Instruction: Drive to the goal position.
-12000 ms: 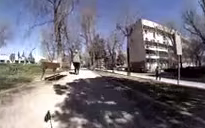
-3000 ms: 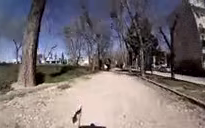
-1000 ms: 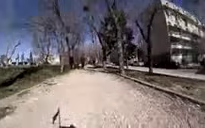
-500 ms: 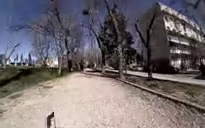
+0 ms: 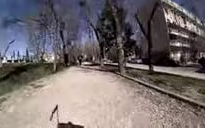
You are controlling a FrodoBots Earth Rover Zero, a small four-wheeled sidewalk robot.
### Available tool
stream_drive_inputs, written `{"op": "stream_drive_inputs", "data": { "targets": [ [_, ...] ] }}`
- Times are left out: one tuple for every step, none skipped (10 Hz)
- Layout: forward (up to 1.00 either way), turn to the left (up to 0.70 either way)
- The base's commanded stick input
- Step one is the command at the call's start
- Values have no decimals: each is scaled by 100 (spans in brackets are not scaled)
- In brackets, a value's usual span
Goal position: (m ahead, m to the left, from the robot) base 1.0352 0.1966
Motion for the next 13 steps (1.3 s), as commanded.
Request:
{"op": "stream_drive_inputs", "data": {
  "targets": [
    [100,0],
    [100,0],
    [100,0],
    [100,0],
    [100,0],
    [100,0],
    [100,0],
    [100,0],
    [100,0],
    [100,0],
    [100,0],
    [100,0],
    [100,0]
  ]
}}
